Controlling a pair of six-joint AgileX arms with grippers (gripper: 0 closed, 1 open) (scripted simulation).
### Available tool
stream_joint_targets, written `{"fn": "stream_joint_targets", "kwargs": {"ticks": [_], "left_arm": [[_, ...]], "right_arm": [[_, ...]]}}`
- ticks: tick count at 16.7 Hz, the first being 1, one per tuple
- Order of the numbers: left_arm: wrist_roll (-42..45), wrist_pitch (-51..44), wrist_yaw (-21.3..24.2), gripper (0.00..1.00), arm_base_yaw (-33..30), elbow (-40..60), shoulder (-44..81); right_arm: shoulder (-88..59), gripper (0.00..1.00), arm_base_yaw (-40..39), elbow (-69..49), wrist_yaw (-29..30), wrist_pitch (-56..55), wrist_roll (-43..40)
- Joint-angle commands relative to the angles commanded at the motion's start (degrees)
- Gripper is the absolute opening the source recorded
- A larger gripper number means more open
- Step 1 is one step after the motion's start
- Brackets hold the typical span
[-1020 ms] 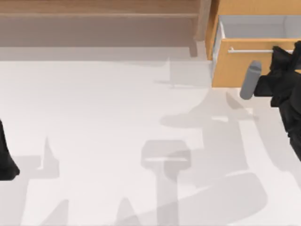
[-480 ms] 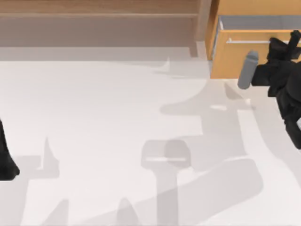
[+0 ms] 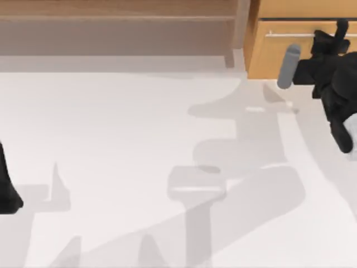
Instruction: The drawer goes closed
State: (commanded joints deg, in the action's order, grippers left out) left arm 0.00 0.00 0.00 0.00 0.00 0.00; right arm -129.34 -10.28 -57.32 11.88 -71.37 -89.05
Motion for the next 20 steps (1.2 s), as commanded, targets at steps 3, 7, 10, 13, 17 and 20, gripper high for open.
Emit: {"fn": "stream_joint_targets", "kwargs": {"ticks": [3, 7, 10, 13, 17, 20], "left_arm": [[0.0, 0.0, 0.0, 1.00, 0.0, 0.0, 0.0], [0.0, 0.0, 0.0, 1.00, 0.0, 0.0, 0.0], [0.0, 0.0, 0.0, 1.00, 0.0, 0.0, 0.0], [0.0, 0.0, 0.0, 1.00, 0.0, 0.0, 0.0], [0.0, 0.0, 0.0, 1.00, 0.0, 0.0, 0.0], [0.0, 0.0, 0.0, 1.00, 0.0, 0.0, 0.0]], "right_arm": [[-2.0, 0.00, 0.6, -4.7, -0.5, 2.7, 0.1], [-2.5, 0.00, 0.8, -5.9, -0.6, 3.4, 0.2], [-2.5, 0.15, 0.8, -5.9, -0.6, 3.4, 0.2], [-2.5, 0.38, 0.8, -5.9, -0.6, 3.4, 0.2], [-2.5, 0.68, 0.8, -5.9, -0.6, 3.4, 0.2], [-2.5, 0.90, 0.8, -5.9, -0.6, 3.4, 0.2]]}}
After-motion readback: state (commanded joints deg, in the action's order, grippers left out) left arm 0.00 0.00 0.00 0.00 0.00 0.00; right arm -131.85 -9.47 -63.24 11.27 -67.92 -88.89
